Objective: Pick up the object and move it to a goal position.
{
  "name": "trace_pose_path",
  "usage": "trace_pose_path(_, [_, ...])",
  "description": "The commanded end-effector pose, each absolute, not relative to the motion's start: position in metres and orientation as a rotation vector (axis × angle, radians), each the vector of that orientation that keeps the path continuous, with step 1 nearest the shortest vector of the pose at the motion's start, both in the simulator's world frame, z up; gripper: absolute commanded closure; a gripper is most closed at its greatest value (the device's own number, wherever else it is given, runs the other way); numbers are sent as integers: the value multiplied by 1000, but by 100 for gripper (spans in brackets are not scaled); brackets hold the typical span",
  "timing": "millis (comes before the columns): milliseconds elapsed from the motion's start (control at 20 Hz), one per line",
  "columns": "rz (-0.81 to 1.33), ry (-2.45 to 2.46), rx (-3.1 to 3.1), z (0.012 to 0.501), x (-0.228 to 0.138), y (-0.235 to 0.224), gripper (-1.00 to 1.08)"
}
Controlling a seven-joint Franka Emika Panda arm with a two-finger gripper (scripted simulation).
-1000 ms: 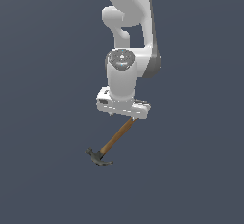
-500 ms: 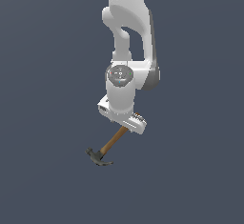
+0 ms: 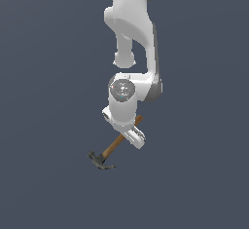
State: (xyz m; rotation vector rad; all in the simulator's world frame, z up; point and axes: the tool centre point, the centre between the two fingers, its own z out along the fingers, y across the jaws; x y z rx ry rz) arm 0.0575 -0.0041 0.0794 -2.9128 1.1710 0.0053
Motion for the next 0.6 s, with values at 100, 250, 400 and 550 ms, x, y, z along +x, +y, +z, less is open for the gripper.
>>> trace_pose_path(100, [2,1264,-2875,71,62,-5,-92])
trace_pose_path(250, [1,1298,-2860,68,64,-5,-92])
trace_pose_path(400, [0,1314,-2854,67,64,-5,-92])
trace_pose_path(550, [1,1308,-2856,67,64,-5,-92])
